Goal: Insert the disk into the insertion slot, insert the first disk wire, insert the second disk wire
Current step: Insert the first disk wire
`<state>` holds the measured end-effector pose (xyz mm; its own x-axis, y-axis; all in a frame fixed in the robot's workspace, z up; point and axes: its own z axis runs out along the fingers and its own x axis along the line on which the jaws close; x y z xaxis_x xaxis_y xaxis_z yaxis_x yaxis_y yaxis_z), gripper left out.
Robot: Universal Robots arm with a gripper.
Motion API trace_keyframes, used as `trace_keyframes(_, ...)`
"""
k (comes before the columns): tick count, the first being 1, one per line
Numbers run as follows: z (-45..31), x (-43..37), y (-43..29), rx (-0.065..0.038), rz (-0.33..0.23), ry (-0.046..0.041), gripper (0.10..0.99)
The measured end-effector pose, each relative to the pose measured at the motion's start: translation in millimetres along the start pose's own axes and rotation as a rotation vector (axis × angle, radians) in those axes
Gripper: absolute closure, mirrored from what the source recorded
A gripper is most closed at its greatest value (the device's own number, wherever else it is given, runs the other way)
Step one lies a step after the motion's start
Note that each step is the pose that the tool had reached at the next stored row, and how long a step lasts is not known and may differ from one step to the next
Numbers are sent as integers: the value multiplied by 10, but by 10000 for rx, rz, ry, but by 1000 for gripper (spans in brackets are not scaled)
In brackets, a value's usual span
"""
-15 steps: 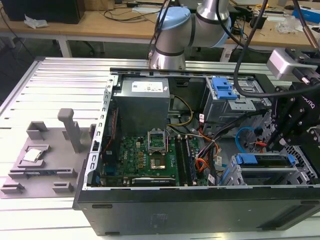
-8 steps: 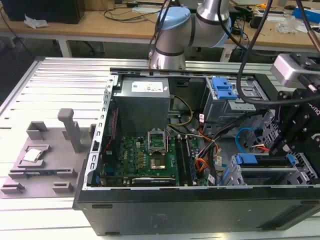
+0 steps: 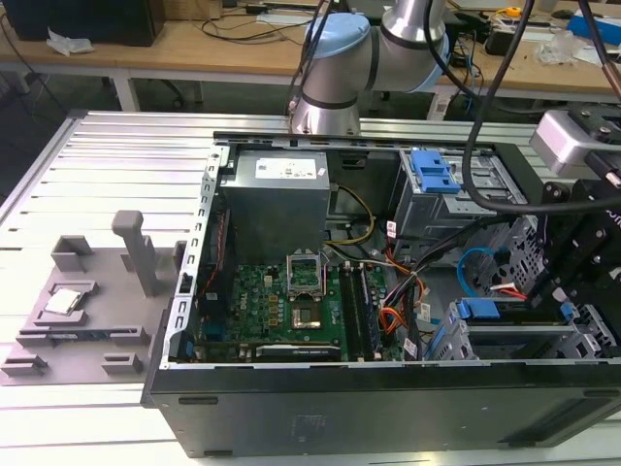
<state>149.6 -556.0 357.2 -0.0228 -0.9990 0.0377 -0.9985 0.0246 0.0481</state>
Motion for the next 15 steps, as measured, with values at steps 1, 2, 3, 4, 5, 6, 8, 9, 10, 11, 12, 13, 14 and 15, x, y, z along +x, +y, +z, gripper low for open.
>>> trace_keyframes(1, 1, 14, 0, 0, 1, -1, 906)
trace_keyframes(2, 1, 22, -1, 0, 0, -1, 906)
trace_keyframes(3, 1, 32, -1, 0, 0, 0, 906)
trace_keyframes(4, 2, 41, -1, 0, 0, -1, 906)
trace_keyframes(5, 2, 49, -1, 0, 0, -1, 906)
trace_keyframes(6, 3, 56, -1, -1, 0, -1, 906)
trace_keyframes(8, 3, 56, -1, 0, 0, 2, 906)
trace_keyframes(9, 7, 56, -2, 0, 1, -2, 906)
trace_keyframes(10, 15, 48, -6, -1, -1, -20, 906)
trace_keyframes(11, 19, 40, -8, -3, -2, -45, 906)
trace_keyframes(12, 23, 30, -12, -5, -5, -108, 906)
trace_keyframes(13, 27, 25, -15, -8, -9, -166, 906)
trace_keyframes(14, 32, 17, -22, -14, -15, -270, 906)
trace_keyframes(15, 36, 12, -26, -19, -17, -345, 906)
